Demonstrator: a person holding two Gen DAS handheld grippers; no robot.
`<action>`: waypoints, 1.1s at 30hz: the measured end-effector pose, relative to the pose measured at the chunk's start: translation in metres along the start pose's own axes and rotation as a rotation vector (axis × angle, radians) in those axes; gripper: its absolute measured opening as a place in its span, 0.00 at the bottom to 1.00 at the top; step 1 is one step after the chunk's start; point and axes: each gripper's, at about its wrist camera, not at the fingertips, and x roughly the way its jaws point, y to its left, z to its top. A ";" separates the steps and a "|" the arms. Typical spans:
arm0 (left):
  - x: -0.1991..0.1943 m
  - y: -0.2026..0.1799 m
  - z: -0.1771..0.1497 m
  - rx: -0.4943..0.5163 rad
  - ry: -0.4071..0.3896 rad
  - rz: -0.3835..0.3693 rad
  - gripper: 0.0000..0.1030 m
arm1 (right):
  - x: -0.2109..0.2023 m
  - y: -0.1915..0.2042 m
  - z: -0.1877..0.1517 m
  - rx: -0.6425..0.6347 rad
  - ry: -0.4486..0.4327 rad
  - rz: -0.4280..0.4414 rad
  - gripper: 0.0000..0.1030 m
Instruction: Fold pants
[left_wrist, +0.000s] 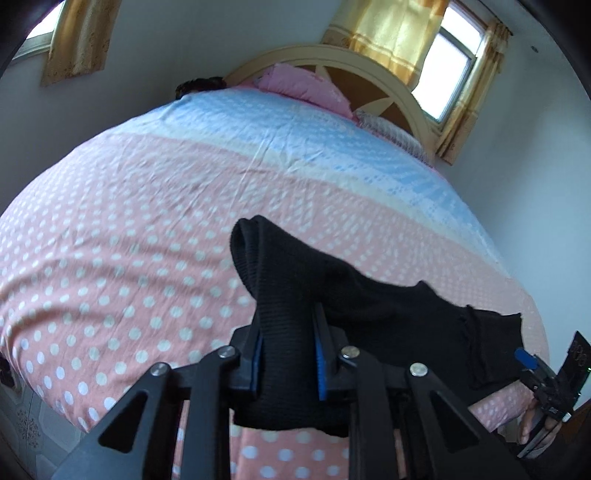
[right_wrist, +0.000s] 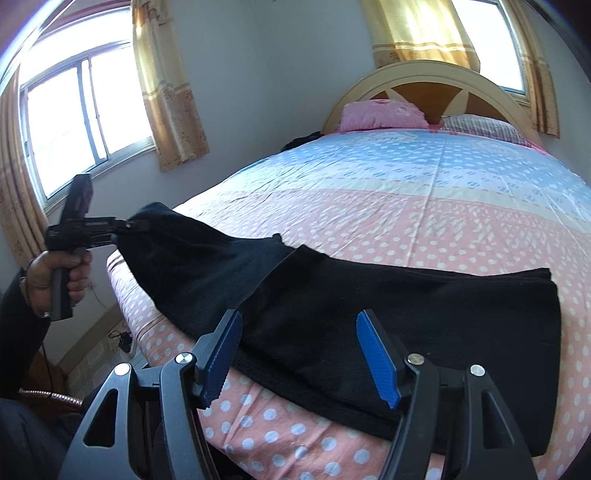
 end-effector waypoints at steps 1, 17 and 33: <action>-0.005 -0.006 0.002 0.004 -0.007 -0.018 0.21 | -0.002 -0.001 0.001 0.003 -0.003 -0.010 0.64; -0.034 -0.122 0.020 0.088 -0.005 -0.285 0.21 | -0.055 -0.048 0.014 0.149 -0.088 -0.151 0.64; -0.010 -0.256 0.014 0.264 0.095 -0.417 0.21 | -0.115 -0.106 -0.003 0.323 -0.200 -0.335 0.64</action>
